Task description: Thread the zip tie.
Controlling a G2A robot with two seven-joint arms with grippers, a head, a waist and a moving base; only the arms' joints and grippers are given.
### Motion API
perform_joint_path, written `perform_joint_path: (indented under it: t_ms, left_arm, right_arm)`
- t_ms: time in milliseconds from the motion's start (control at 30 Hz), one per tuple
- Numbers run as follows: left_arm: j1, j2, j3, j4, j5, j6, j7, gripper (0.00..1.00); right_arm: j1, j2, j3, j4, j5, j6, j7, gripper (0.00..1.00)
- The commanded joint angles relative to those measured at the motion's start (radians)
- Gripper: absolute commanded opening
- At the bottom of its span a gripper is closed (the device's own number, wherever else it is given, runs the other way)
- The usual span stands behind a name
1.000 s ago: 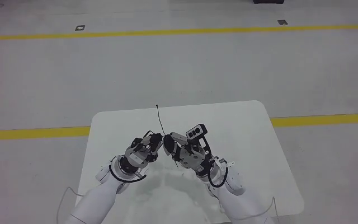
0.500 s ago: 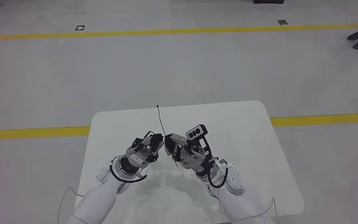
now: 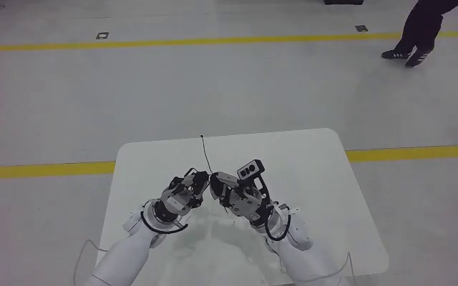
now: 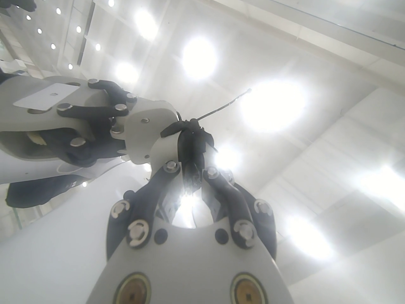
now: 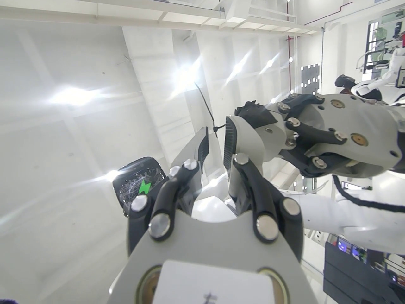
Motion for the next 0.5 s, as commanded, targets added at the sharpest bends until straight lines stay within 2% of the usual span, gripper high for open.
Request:
perform_joint_path:
  t_ms: [0,133,300,467]
  left_arm:
    - [0.001,0.000,-0.001,0.000,0.002,0.002,0.000,0.00]
    - [0.001,-0.002,-0.004,0.000,0.002,0.004,-0.001,0.00]
    - [0.000,-0.003,-0.008,0.002,0.003,0.007,-0.001,0.00]
    - [0.000,-0.005,-0.010,0.003,0.003,0.008,-0.001,0.00]
  right_arm:
    - [0.001,-0.001,-0.001,0.001,-0.001,0.000,0.000,0.12]
    - [0.002,-0.002,-0.001,0.002,-0.002,0.001,-0.002,0.10]
    - [0.004,-0.004,0.000,0.004,-0.004,0.002,-0.004,0.00]
    - [0.006,-0.005,0.001,0.006,-0.005,0.002,-0.003,0.00]
